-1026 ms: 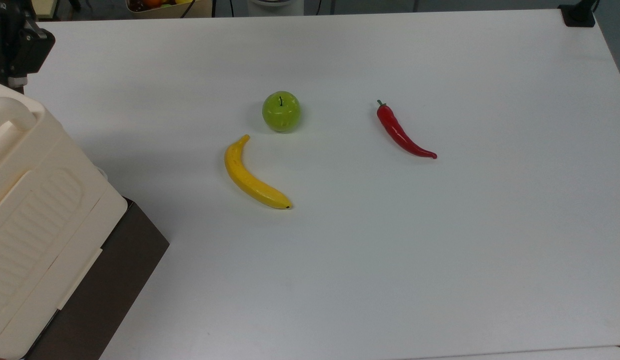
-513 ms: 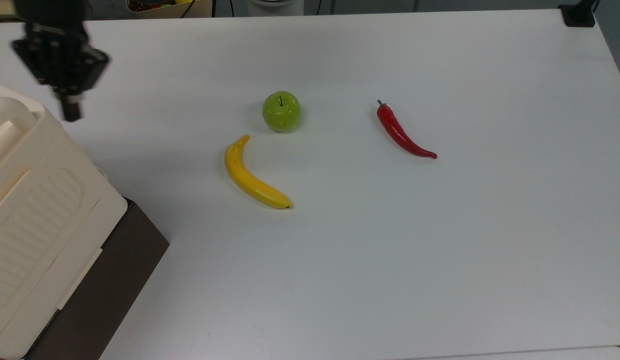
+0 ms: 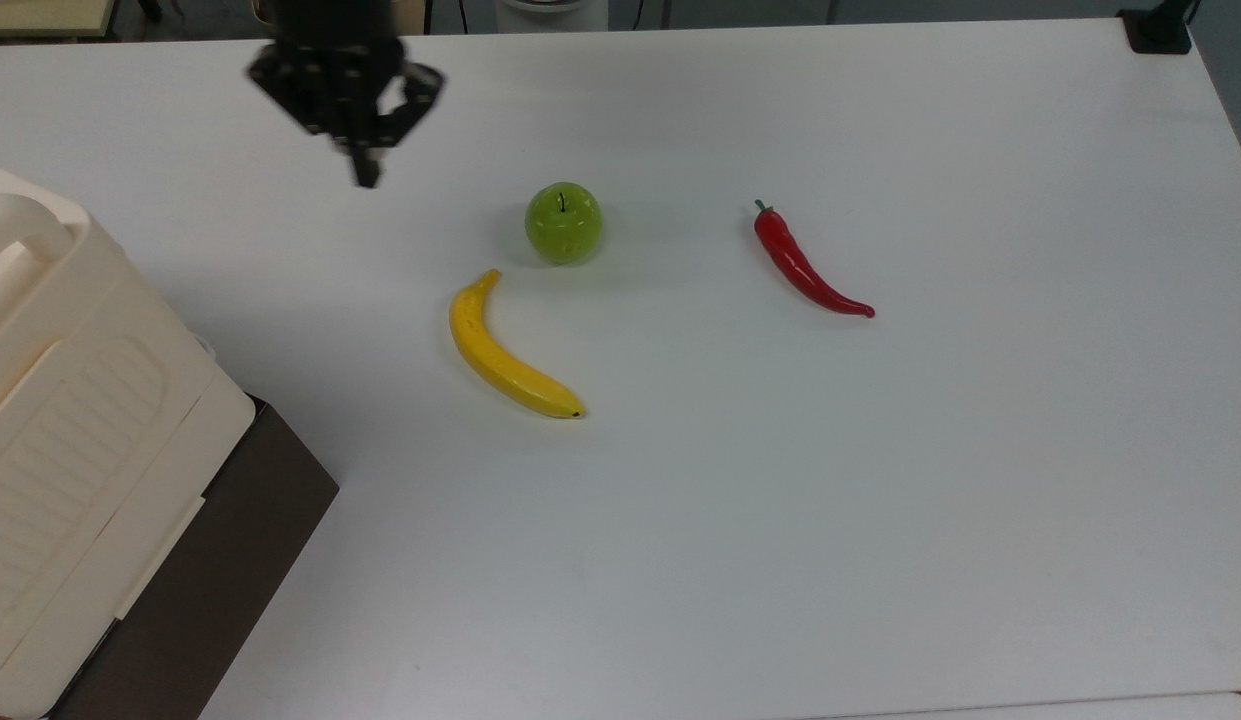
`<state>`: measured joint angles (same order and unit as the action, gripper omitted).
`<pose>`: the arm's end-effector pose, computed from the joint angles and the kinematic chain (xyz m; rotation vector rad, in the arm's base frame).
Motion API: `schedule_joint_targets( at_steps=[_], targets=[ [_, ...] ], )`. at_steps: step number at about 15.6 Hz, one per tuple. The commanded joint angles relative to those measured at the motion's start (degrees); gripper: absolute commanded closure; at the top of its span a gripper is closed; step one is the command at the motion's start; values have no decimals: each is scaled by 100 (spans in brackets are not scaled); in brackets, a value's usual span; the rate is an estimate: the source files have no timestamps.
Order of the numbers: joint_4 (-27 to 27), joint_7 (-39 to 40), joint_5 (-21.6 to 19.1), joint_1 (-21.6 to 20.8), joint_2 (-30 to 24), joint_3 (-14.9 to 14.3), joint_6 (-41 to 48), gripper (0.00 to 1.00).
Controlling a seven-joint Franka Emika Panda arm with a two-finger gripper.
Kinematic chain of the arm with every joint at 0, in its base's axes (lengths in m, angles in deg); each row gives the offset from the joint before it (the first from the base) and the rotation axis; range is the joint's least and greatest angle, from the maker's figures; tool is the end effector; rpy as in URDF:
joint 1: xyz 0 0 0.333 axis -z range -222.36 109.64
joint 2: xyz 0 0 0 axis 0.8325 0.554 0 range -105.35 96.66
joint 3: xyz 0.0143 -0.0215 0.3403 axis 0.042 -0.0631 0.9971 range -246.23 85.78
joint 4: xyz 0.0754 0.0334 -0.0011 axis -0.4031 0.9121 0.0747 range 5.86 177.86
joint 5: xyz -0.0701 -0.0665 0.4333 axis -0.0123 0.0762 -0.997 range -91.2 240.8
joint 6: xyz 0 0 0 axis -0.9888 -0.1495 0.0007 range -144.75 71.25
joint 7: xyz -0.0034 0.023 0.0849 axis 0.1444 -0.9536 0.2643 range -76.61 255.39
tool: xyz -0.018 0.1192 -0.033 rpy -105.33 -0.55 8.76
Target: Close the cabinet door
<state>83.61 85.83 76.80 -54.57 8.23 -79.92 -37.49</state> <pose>0.7103 -0.0220 0.5964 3.0887 -0.1257 0.3643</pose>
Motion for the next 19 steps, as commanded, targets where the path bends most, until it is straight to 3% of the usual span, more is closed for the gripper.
schedule_joint_targets(
  at_steps=[1, 9, 13, 14, 15, 18, 19],
  targets=[
    [227, -13, 125, -494, -221, -40, 621, 100],
    [1167, 66, 116, -1154, -1011, -162, 947, 100],
    [1185, 321, 55, -1427, -1240, -505, 1361, 100],
    [1177, 321, 46, -1401, -1231, -506, 1361, 95],
    [1159, 269, 29, -1392, -1231, -506, 1361, 68],
    [1141, 233, 55, -1383, -1205, -514, 1370, 27],
    [1133, 224, 98, -1374, -1205, -514, 1370, 5]
  ],
)
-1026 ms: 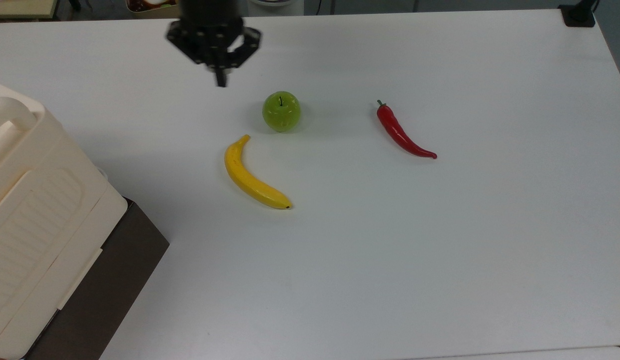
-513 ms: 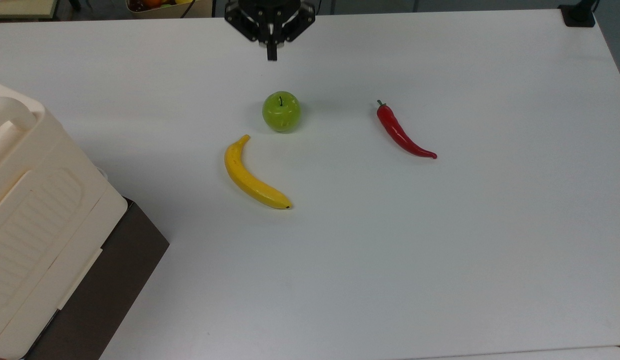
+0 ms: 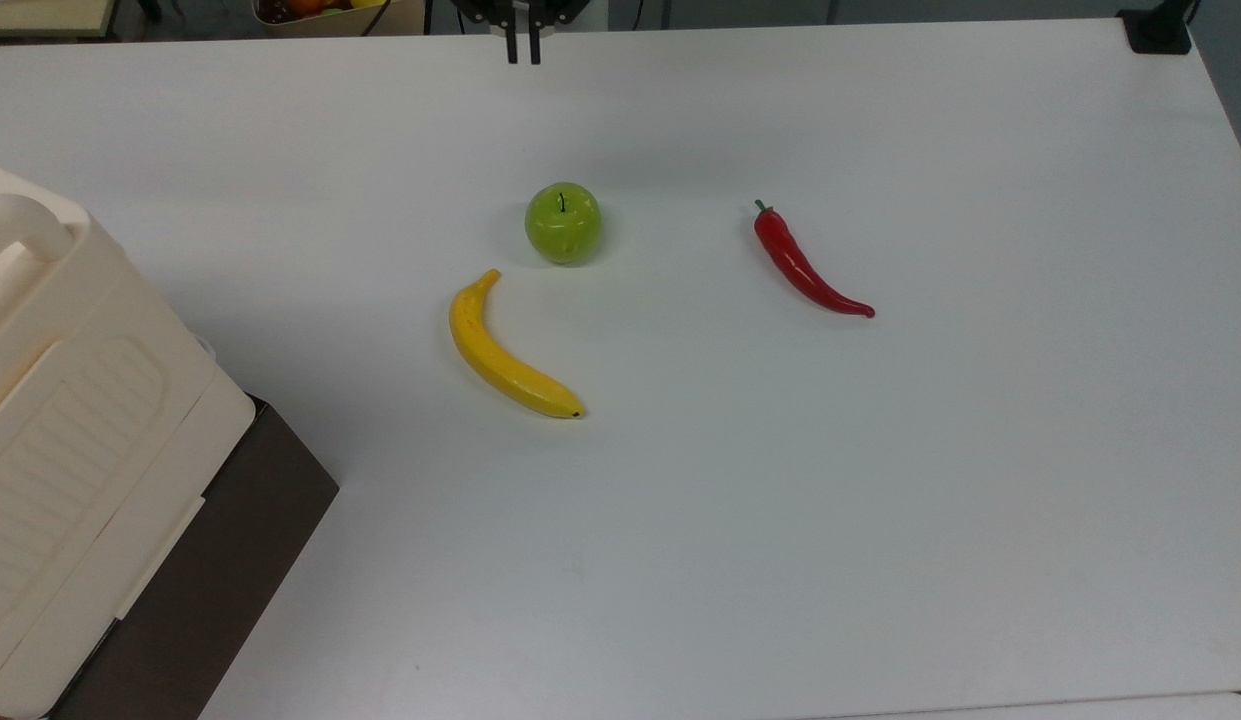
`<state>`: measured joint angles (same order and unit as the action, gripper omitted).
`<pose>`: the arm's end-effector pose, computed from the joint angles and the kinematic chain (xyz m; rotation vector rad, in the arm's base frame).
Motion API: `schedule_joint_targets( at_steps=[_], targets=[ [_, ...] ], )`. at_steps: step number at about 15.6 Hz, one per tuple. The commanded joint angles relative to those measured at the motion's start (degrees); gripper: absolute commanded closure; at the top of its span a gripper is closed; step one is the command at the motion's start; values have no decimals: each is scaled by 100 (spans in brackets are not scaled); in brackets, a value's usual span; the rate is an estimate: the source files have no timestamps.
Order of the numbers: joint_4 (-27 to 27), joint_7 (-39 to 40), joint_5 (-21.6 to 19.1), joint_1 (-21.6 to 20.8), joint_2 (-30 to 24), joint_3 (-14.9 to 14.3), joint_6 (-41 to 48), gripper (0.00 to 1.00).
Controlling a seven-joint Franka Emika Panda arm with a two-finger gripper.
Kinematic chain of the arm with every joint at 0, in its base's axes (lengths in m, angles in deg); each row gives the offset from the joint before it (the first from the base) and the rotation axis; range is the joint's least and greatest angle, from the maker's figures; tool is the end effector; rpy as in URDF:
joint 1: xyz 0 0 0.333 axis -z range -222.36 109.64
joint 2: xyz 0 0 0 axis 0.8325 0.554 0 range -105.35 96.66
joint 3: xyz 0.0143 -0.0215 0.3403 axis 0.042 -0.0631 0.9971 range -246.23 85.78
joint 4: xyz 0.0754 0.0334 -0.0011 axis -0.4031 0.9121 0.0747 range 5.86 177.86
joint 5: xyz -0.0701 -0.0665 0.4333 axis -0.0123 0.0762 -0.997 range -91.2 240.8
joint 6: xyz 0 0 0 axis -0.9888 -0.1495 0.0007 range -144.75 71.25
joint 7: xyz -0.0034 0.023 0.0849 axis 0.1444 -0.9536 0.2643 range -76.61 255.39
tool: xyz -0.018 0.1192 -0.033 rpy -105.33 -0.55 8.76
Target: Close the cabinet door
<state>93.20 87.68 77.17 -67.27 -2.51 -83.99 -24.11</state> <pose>0.6197 0.0734 0.6066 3.0959 0.1516 0.0372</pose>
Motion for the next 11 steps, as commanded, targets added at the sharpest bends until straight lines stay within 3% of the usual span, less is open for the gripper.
schedule_joint_targets(
  at_steps=[1, 11],
  targets=[
    [173, 39, 80, -104, -139, -107, 31, 0],
    [15, 47, 80, 54, -52, -107, -48, 0]
  ],
)
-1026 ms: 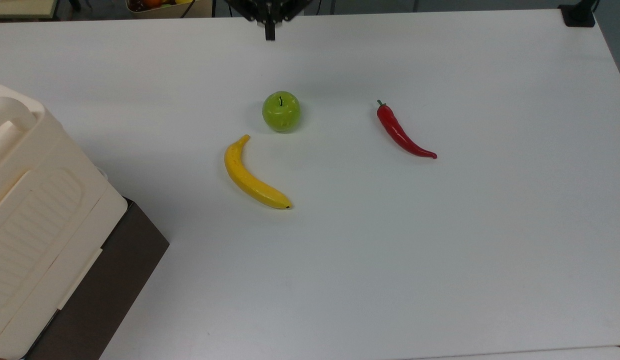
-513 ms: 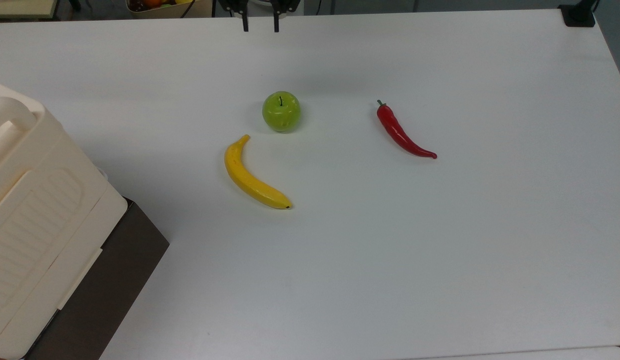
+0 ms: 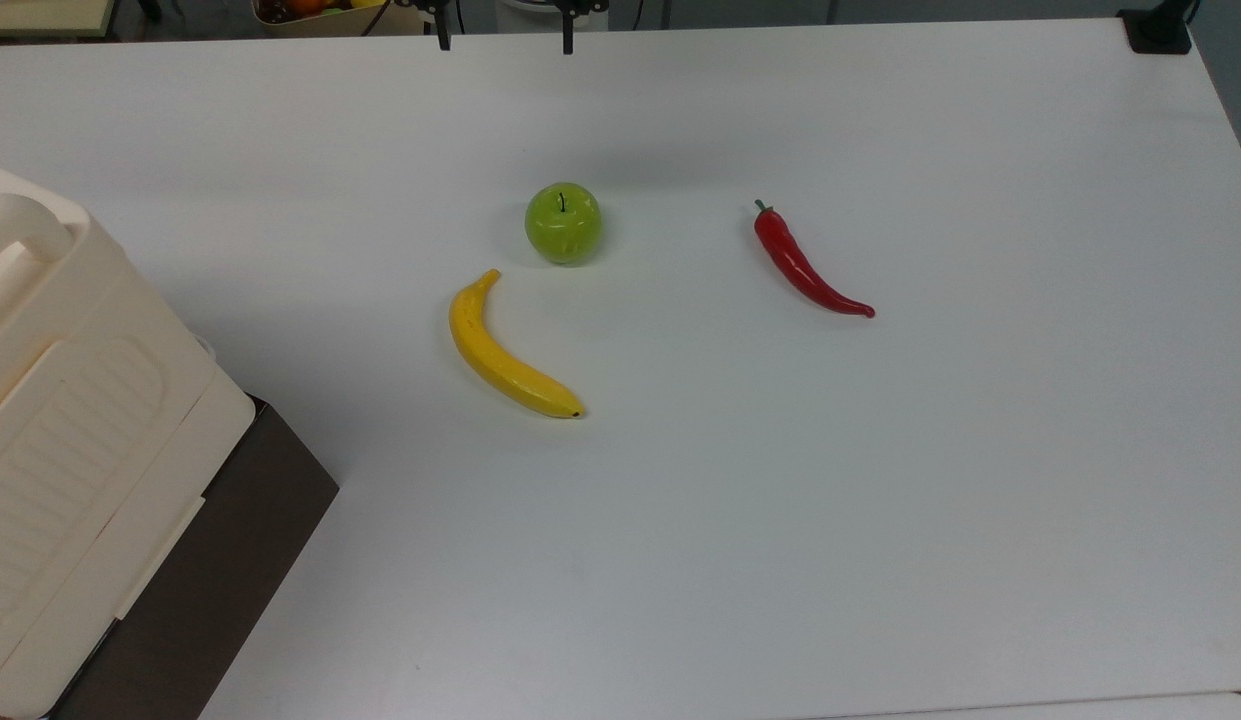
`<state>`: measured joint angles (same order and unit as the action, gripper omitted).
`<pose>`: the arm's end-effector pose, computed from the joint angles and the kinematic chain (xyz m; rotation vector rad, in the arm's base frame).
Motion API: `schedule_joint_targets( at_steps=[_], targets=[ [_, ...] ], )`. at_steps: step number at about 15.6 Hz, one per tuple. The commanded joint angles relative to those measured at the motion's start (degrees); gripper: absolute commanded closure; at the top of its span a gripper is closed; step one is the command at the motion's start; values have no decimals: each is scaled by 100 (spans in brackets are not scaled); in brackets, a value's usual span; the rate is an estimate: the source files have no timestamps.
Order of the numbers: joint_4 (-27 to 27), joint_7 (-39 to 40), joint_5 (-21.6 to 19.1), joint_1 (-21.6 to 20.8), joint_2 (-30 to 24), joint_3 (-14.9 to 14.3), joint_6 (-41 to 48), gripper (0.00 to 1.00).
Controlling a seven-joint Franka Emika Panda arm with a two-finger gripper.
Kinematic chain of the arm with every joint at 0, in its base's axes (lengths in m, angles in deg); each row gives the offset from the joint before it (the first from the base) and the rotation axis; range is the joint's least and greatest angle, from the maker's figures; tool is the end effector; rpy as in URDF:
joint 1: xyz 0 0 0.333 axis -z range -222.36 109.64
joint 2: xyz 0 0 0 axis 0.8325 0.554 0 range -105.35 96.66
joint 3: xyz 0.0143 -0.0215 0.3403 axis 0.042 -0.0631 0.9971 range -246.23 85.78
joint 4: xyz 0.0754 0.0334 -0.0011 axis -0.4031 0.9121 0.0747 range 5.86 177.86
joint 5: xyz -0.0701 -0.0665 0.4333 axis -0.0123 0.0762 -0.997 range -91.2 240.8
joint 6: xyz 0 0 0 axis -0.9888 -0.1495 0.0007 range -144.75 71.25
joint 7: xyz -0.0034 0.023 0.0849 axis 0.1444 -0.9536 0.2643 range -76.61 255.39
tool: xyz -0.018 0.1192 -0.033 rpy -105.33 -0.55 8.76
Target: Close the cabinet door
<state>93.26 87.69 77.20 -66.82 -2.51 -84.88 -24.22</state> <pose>0.6214 0.0590 0.6063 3.0962 0.1158 0.0379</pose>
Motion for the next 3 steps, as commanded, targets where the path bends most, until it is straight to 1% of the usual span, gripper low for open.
schedule_joint_targets(
  at_steps=[1, 3],
  targets=[
    [0, 39, 77, 9, -51, -27, -28, 0],
    [-9, 39, 77, 9, -43, -18, -10, 0]
  ],
)
